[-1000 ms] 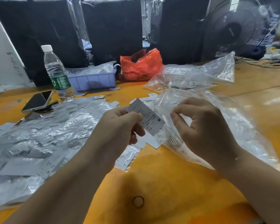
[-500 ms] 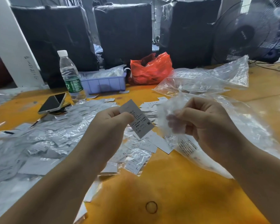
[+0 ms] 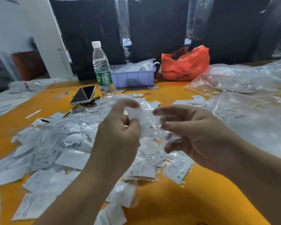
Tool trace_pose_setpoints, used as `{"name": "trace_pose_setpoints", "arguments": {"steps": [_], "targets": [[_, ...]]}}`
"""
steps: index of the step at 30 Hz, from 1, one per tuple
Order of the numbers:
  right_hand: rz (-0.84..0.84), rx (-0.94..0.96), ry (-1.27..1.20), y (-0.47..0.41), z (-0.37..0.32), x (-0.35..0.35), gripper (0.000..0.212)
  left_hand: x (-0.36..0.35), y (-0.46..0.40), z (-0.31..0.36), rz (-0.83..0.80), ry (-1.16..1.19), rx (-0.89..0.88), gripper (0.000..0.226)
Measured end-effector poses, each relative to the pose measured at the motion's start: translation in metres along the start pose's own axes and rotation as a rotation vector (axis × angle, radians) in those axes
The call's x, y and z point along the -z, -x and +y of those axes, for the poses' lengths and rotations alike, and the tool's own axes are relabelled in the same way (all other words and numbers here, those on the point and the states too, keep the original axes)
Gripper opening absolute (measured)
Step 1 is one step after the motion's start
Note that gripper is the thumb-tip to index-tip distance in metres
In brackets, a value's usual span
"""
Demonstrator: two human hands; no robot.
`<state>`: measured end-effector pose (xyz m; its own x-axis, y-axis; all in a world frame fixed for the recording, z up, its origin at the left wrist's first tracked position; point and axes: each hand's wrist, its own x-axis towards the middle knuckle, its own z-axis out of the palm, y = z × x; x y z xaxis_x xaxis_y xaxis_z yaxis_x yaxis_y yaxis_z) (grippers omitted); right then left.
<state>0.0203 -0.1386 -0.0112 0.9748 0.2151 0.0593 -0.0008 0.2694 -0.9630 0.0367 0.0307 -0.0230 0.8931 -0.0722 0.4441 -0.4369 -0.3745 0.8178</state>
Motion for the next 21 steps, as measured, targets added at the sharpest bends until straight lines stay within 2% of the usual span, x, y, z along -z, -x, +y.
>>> {"name": "trace_pose_setpoints", "arguments": {"steps": [3,6,9,14,21], "targets": [[-0.030,0.010,0.002,0.002,0.005,0.003,0.022,-0.009,0.002,-0.001,-0.119,0.013,0.085,0.026],[-0.069,0.027,-0.026,0.006,0.007,0.003,0.026,-0.013,0.004,-0.002,-0.253,0.016,0.183,0.035],[-0.039,0.055,-0.020,0.007,0.012,0.003,0.026,-0.014,0.007,-0.001,-0.360,0.083,0.142,0.037],[0.056,0.099,0.032,0.007,0.017,0.000,0.039,-0.010,0.008,-0.001,-0.293,0.168,0.086,0.025],[0.098,0.096,0.096,0.007,0.017,0.002,0.037,-0.006,0.006,-0.005,-0.184,0.146,0.097,0.013]]}}
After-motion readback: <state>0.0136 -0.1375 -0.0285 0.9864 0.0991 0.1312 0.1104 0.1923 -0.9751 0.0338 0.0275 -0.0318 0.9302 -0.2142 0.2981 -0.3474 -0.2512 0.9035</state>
